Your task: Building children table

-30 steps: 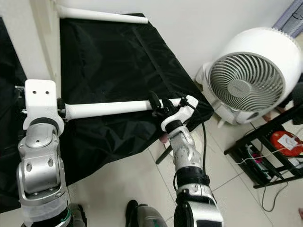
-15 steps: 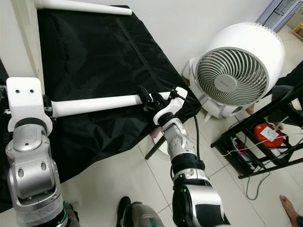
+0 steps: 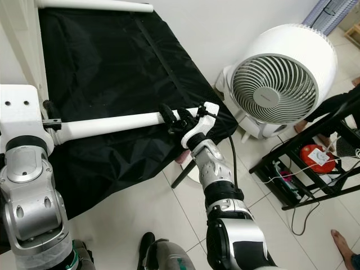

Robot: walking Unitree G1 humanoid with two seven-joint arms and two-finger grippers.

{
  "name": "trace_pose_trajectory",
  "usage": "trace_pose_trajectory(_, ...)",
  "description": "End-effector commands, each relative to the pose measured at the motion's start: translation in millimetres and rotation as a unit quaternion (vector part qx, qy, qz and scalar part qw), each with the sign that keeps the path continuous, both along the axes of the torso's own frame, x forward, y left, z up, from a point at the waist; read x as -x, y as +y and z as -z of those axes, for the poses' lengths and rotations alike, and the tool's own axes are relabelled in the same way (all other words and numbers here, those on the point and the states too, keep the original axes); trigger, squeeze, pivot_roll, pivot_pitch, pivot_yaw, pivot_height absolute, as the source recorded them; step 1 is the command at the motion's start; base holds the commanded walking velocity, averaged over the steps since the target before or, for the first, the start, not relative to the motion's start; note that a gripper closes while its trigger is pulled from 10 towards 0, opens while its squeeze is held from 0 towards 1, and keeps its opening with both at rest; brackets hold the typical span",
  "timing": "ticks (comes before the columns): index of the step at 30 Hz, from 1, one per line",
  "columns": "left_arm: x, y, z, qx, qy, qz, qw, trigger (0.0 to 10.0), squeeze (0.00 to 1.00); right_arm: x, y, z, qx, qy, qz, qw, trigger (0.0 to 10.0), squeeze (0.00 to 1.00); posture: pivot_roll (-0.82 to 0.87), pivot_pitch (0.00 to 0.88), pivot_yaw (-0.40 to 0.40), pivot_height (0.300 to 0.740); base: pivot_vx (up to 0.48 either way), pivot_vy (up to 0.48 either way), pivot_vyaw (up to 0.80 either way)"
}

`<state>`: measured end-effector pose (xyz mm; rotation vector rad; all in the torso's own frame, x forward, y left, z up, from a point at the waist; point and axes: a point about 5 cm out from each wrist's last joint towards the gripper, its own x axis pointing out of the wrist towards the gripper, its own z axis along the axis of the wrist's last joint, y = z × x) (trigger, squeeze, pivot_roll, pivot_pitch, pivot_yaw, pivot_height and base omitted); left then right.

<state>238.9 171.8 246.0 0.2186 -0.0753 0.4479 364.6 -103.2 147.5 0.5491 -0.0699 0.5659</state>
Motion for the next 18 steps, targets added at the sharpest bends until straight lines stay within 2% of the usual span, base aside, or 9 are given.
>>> trace_pose_trajectory(1, 15.1, -12.9, 42.2, 0.036, 0.058, -0.007, 0.998, 10.0, 1.00, 12.8, -10.2, 28.4, 0.024, 0.046, 0.013, 0.999, 10.0, 0.00, 0.22, 0.164, -0.146, 0.740, 0.000, 0.000, 0.00)
trace_pose_trajectory(3, 15.1, -12.9, 42.2, 0.036, 0.058, -0.007, 0.998, 10.0, 1.00, 12.8, -10.2, 28.4, 0.024, 0.046, 0.013, 0.999, 10.0, 0.00, 0.22, 0.164, -0.146, 0.740, 0.000, 0.000, 0.00)
trace_pose_trajectory(5, 7.9, -15.4, 37.4, 0.000, 0.050, 0.064, 0.997, 10.0, 1.00, 22.4, -31.0, 25.2, 0.048, 0.012, 0.055, 0.997, 10.0, 0.00, 0.21, 0.146, -0.128, 0.740, 0.000, 0.000, 0.00)
trace_pose_trajectory(9, 6.7, -14.9, 37.4, -0.008, 0.053, 0.073, 0.996, 10.0, 1.00, 25.3, -35.0, 23.9, 0.057, 0.001, 0.065, 0.996, 10.0, 0.00, 0.21, 0.146, -0.128, 0.740, 0.000, 0.000, 0.00)
trace_pose_trajectory(10, 6.4, -15.7, 37.9, -0.010, 0.052, 0.089, 0.995, 10.0, 0.00, 28.7, -39.1, 22.3, 0.068, -0.010, 0.079, 0.995, 10.0, 0.00, 0.21, 0.132, -0.121, 0.740, 0.000, 0.000, 0.00)
trace_pose_trajectory(11, 6.4, -15.7, 37.9, -0.010, 0.052, 0.089, 0.995, 10.0, 0.00, 28.7, -39.1, 22.3, 0.068, -0.010, 0.079, 0.995, 10.0, 0.00, 0.21, 0.132, -0.121, 0.740, 0.000, 0.000, 0.00)
trace_pose_trajectory(12, 7.7, -19.0, 38.5, 0.002, 0.048, 0.126, 0.991, 10.0, 0.00, 33.1, -45.3, 19.6, 0.079, -0.021, 0.101, 0.992, 10.0, 0.00, 0.21, 0.123, -0.118, 0.740, 0.000, 0.000, 0.00)
trace_pose_trajectory(14, 9.8, -20.4, 39.4, 0.008, 0.043, 0.152, 0.987, 10.0, 0.00, 37.9, -51.2, 16.8, 0.092, -0.032, 0.123, 0.988, 10.0, 0.00, 0.21, 0.115, -0.116, 0.740, 0.000, 0.000, 0.00)
trace_pose_trajectory(18, 11.6, -21.3, 40.4, 0.010, 0.038, 0.173, 0.984, 10.0, 0.00, 42.2, -56.0, 14.4, 0.104, -0.042, 0.142, 0.983, 10.0, 0.00, 0.21, 0.111, -0.118, 0.740, 0.000, 0.000, 0.00)
